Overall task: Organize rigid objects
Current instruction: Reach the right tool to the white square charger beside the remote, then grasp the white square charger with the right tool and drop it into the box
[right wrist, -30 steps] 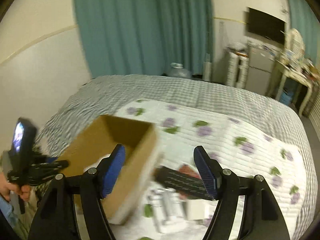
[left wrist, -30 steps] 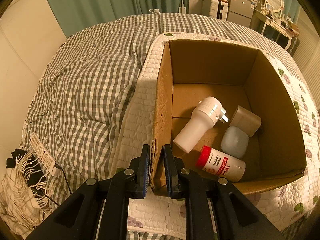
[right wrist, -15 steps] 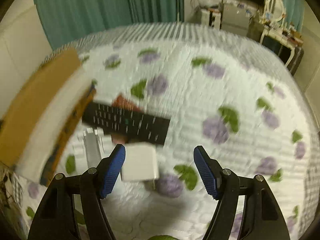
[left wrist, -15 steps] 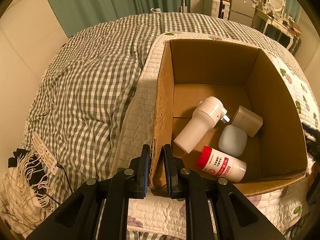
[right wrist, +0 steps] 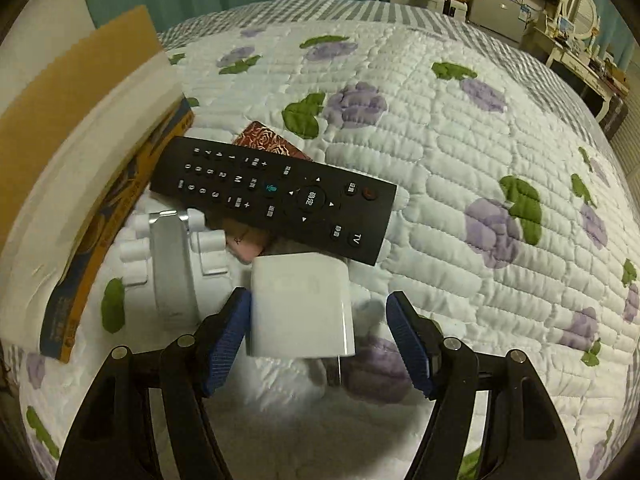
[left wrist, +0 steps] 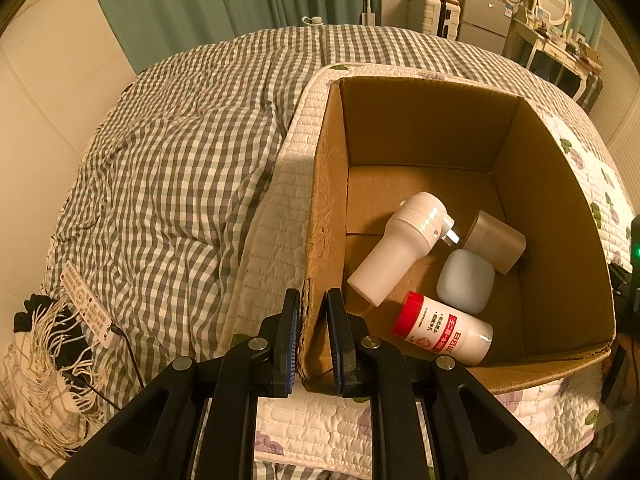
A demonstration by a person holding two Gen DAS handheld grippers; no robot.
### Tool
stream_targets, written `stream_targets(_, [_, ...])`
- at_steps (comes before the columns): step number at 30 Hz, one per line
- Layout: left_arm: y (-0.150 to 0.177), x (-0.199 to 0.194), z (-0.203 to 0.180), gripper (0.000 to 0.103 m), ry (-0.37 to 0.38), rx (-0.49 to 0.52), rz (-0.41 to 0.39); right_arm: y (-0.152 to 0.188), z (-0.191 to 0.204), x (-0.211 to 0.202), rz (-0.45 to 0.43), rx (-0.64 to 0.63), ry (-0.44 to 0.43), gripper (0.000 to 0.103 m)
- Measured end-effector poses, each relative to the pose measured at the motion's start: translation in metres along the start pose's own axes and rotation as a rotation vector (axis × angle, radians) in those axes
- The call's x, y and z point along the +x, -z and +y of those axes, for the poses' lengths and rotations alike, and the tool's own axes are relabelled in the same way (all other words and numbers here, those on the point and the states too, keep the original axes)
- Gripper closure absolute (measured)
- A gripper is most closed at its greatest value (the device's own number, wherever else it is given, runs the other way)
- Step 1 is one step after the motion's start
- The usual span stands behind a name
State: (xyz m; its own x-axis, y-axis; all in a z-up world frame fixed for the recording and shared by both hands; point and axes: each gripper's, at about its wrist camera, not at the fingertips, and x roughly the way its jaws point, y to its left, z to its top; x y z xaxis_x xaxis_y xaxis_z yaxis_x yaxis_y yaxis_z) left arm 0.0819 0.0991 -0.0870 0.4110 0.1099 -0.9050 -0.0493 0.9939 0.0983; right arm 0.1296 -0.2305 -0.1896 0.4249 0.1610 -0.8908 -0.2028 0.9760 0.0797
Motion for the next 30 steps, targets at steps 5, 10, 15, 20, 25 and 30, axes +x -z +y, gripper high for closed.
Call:
stream_targets(5, [0.000, 0.000, -0.001, 0.089, 0.001, -0.002, 0.000, 0.001, 0.003, 0.002, -0.002, -0.010, -0.009, 0.051])
stream_targets(10, [0.000, 0.000, 0.000, 0.089, 0.000, 0.000, 0.000, 0.004, 0.000, -0.008, -0.033, 0.015, 0.004, 0.051])
stream_targets(15, [0.001, 0.000, 0.000, 0.089, 0.000, 0.004, -0.003, 0.002, -0.010, -0.046, -0.141, 0.060, 0.020, 0.052])
stream_targets(20, [0.003, 0.000, 0.001, 0.089, 0.007, 0.004, -0.003, -0.013, -0.009, -0.083, -0.212, 0.055, 0.037, 0.052])
stream_targets(25, [0.002, -0.001, 0.002, 0.089, 0.006, 0.006, -0.004, -0.049, 0.014, -0.130, -0.314, 0.007, 0.021, 0.052])
stream_targets(30, [0.002, -0.001, 0.002, 0.089, 0.006, 0.007, -0.004, -0.086, 0.061, -0.164, -0.398, -0.082, -0.051, 0.052])
